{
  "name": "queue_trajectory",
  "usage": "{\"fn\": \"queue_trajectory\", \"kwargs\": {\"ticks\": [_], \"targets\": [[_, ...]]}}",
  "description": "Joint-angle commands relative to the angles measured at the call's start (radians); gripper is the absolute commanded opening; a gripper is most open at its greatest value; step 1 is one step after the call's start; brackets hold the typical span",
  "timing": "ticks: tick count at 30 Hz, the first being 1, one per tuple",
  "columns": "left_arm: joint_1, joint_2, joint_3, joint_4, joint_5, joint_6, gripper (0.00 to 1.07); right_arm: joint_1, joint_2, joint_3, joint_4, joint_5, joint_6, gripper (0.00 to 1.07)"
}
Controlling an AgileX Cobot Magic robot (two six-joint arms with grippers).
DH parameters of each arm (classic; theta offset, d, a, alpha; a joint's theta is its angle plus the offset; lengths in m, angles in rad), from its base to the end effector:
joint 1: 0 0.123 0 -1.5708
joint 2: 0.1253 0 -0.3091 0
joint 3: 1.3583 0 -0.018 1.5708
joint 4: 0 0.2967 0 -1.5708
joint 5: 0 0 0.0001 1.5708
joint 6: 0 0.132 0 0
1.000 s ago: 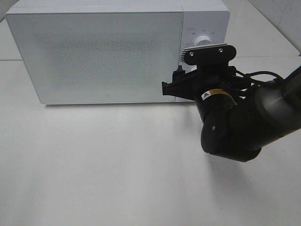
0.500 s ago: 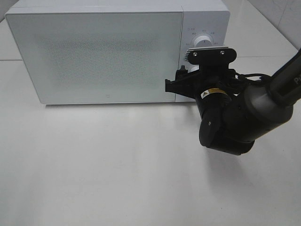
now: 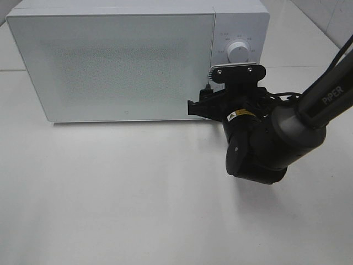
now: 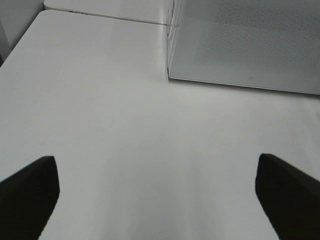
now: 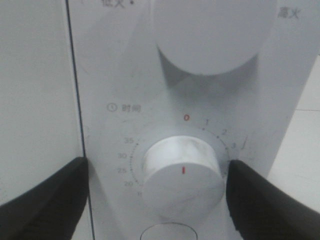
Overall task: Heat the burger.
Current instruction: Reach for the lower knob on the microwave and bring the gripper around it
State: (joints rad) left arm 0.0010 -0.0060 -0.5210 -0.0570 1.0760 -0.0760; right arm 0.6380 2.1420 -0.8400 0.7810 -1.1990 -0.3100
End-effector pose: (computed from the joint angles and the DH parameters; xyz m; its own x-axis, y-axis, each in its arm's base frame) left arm 0.0432 -0.0066 0.2867 -0.4471 -0.1032 -0.8885 -0.0021 0.9934 -0.1144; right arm 0.3867 0.1789 0.0737 -0.1143 -0.0513 -0.9921 0.0758 0.9953 -0.0602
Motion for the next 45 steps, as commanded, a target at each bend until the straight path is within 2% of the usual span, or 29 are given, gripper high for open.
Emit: {"fn": "queue_trajectory", "kwargs": {"ticks": [1,14,17,18,19,20,21,22,23,24,26,27,28,29,35,38,42,43,45], "targets": [[0.001,-0.014,0.000,-0.001,-0.008,0.002,1.00,-0.008,-0.005,-0.019,0.001,-0.061,-0.001,0.75],[0.001,-0.014,0.000,-0.001,-0.008,0.002,1.00,-0.008,-0.039,-0.014,0.029,-0.062,-0.054,0.75],[0.001,-0.014,0.000,-0.001,-0.008,0.002,1.00,-0.009,-0.039,-0.014,0.031,-0.063,-0.071,0.71],[0.001,-0.014,0.000,-0.001,-0.008,0.002,1.00,-0.009,-0.039,-0.014,0.031,-0.062,-0.071,0.63],[0.001,-0.014,0.000,-0.001,-0.008,0.002,1.00,-0.009,-0.039,-0.014,0.031,-0.062,-0.071,0.63],[0.001,-0.014,0.000,-0.001,-0.008,0.002,1.00,-0.009,-0.039,-0.014,0.031,-0.062,-0.071,0.51],[0.001,-0.014,0.000,-0.001,-0.008,0.002,1.00,-0.009,-0.039,-0.014,0.030,-0.063,-0.071,0.44],[0.001,-0.014,0.000,-0.001,-0.008,0.002,1.00,-0.009,-0.039,-0.014,0.030,-0.063,-0.071,0.44],[0.001,-0.014,0.000,-0.001,-0.008,0.002,1.00,-0.009,-0.039,-0.014,0.030,-0.063,-0.071,0.33],[0.001,-0.014,0.000,-0.001,-0.008,0.002,1.00,-0.009,-0.039,-0.014,0.030,-0.063,-0.071,0.33],[0.001,-0.014,0.000,-0.001,-0.008,0.002,1.00,-0.009,-0.039,-0.014,0.027,-0.063,-0.071,0.14],[0.001,-0.014,0.000,-0.001,-0.008,0.002,1.00,-0.009,-0.039,-0.014,0.027,-0.063,-0.071,0.14],[0.001,-0.014,0.000,-0.001,-0.008,0.002,1.00,-0.009,-0.039,-0.014,0.020,-0.063,-0.071,0.05],[0.001,-0.014,0.000,-0.001,-0.008,0.002,1.00,-0.009,-0.039,-0.014,0.017,-0.064,-0.071,0.02],[0.001,-0.014,0.000,-0.001,-0.008,0.002,1.00,-0.009,-0.039,-0.014,0.006,-0.083,-0.055,0.00],[0.001,-0.014,0.000,-0.001,-0.008,0.002,1.00,-0.009,-0.039,-0.014,-0.039,-0.094,-0.011,0.00],[0.001,-0.014,0.000,-0.001,-0.008,0.002,1.00,-0.009,-0.039,-0.014,-0.119,-0.093,0.240,0.00],[0.001,-0.014,0.000,-0.001,-0.008,0.002,1.00,-0.009,-0.039,-0.014,-0.119,-0.093,0.240,0.00],[0.001,-0.014,0.000,-0.001,-0.008,0.002,1.00,-0.009,-0.039,-0.014,-0.161,-0.088,0.471,0.00]]}}
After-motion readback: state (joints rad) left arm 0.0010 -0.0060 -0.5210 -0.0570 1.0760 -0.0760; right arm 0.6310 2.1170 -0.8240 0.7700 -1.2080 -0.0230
